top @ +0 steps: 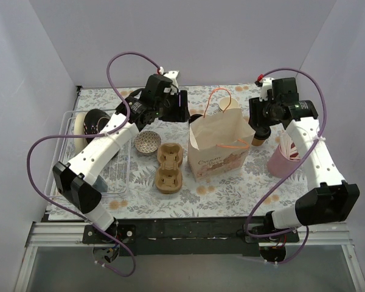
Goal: Pack the takeout coffee
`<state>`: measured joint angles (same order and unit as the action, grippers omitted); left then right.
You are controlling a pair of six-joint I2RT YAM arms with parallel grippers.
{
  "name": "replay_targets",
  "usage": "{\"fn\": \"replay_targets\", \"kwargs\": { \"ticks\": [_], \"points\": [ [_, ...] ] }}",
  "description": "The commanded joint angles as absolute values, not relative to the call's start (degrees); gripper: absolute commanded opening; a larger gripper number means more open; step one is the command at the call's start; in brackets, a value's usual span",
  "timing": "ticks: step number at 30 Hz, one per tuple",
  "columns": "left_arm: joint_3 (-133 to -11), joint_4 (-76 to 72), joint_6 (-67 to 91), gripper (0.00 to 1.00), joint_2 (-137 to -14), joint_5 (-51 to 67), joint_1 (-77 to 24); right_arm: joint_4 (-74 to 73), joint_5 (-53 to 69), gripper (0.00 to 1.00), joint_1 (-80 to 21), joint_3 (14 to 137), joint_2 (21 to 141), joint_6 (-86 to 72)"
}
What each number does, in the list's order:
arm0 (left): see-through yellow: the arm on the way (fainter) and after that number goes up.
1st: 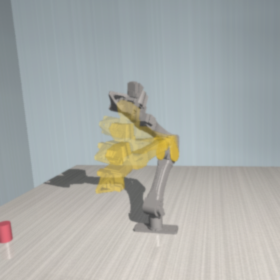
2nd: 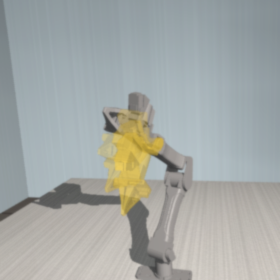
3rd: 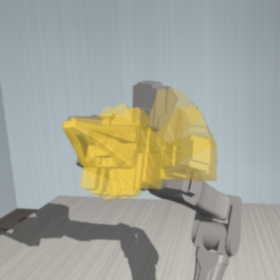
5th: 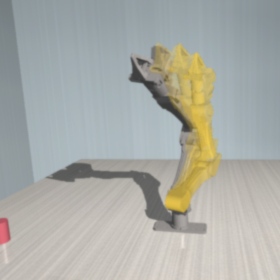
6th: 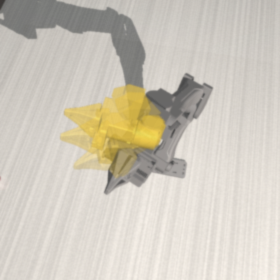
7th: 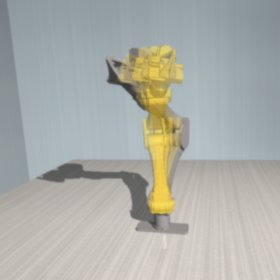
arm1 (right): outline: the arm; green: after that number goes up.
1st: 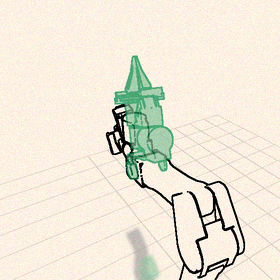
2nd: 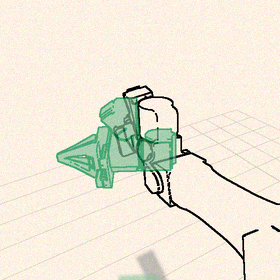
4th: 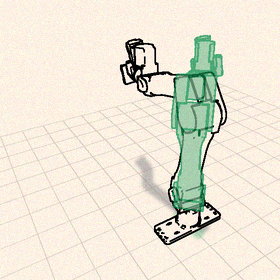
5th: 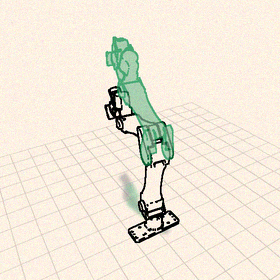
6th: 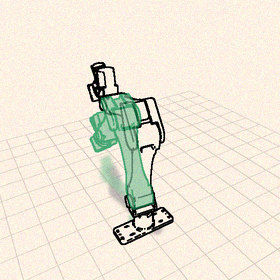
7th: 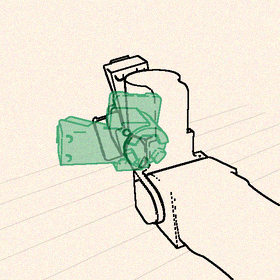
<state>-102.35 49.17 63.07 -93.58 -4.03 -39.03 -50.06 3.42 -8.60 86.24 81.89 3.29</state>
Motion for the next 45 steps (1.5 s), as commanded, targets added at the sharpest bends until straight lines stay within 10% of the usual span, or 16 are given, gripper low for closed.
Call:
{"fn": "replay_targets", "kwargs": {
  "ticks": [1, 33, 40, 45],
  "points": [
    [-96.4, 36.1, 51.3, 0.57, -86.8, 17.1, -37.4, -42.1, 6.3, 0.59, -7.8, 83.4, 77.5, 5.6],
    [-90.2, 32.9, 44.1, 0.38, -89.4, 22.7, -38.4, -49.5, 3.3, 0.76, -2.4, 94.0, 93.3, 10.2],
    [-91.1, 33.3, 42.4, 0.02, -89.6, 23.2, -39.6, -50.6, 2.4, 0.77, -2.5, 94.7, 95.9, 12.7],
    [-88.5, 30.4, 34.2, 0.00, -85.9, 22.1, -41.3, -51.1, 2.8, 0.77, -2.4, 94.4, 97.2, 14.5]
  ]
}}
